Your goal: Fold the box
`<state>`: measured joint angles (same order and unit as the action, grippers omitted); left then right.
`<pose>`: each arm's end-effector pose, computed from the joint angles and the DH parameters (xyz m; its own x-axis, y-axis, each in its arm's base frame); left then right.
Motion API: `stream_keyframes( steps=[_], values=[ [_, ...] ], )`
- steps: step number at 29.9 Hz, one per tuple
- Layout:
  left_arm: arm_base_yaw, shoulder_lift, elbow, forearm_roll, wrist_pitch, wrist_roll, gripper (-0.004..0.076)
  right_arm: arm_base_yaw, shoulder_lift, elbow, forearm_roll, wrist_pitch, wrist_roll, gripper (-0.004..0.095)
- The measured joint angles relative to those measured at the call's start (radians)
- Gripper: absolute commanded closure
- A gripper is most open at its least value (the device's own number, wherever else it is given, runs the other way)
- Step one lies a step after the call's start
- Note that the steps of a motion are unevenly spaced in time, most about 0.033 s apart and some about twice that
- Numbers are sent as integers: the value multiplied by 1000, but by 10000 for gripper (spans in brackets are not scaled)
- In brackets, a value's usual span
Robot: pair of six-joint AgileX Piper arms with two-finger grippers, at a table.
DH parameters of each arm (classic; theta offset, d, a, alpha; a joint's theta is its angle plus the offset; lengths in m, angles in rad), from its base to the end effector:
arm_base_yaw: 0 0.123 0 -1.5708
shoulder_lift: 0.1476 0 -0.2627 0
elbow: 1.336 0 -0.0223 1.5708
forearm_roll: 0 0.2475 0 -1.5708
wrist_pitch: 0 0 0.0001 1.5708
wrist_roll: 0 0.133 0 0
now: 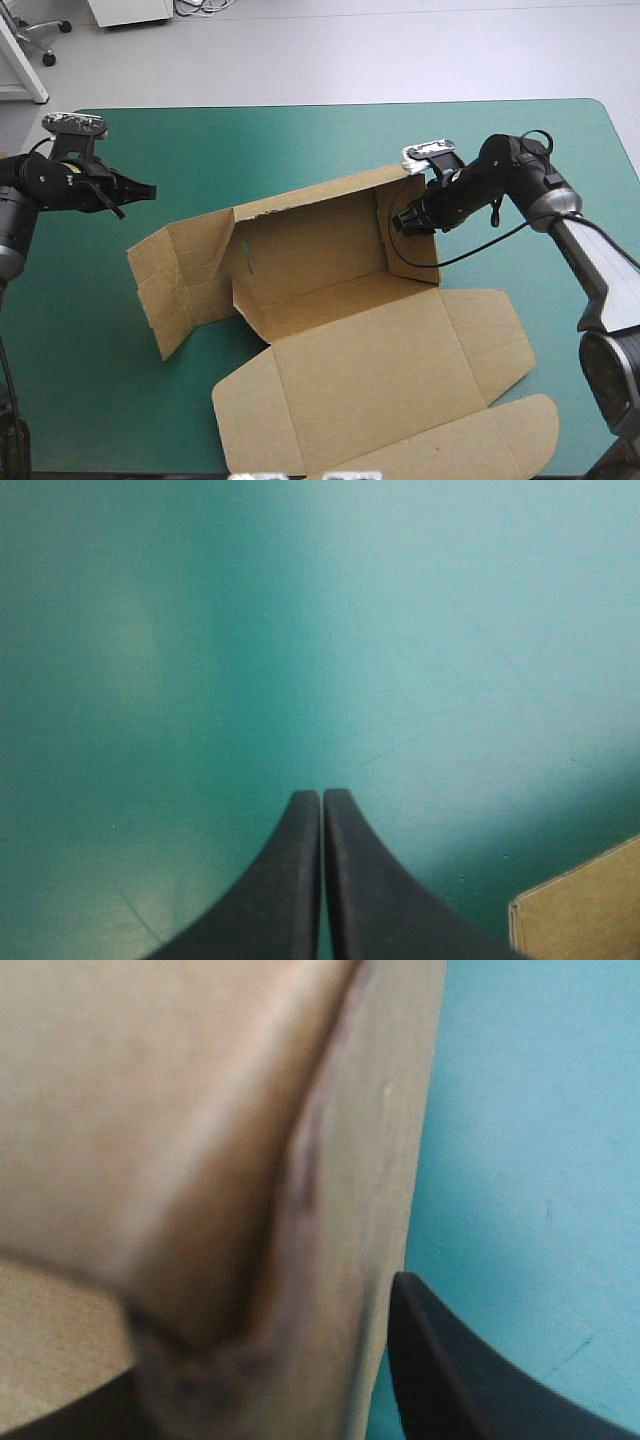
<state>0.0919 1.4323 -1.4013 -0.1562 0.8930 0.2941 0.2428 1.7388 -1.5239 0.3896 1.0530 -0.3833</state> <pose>0.3372 0.0149 0.3243 -0.7232 0.1271 -0.6788 0.1334 0.9901 0.0433 0.3597 0.1343 0.2489 -0.8047 -0.3761 -0.4594 -0.5136 0.8291 0.2209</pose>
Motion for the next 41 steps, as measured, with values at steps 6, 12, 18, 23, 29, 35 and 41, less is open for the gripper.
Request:
stream_keyframes(
  steps=[6, 12, 18, 23, 29, 35, 41],
  values=[
    [0, 1, 0, 0, 0, 0, 724, 0, -44, 0, 1, 5, -3, 489],
    [0, 1, 0, 0, 0, 0, 724, 0, -157, 0, -8, 38, -4, 489],
    [0, 1, 0, 0, 0, 0, 724, 0, -259, 28, -44, 63, 20, 489],
    [0, 1, 0, 0, 0, 0, 724, 0, -347, 159, -44, 2, 10, 489],
    [0, 1, 0, 0, 0, 0, 724, 0, -477, 368, -5, -189, -83, 489],
    [0, 1, 0, 0, 0, 0, 724, 0, -538, 558, 145, -426, -215, 489],
    [0, 1, 0, 0, 0, 0, 724, 0, -514, 662, 352, -540, -434, 489]
  ],
)
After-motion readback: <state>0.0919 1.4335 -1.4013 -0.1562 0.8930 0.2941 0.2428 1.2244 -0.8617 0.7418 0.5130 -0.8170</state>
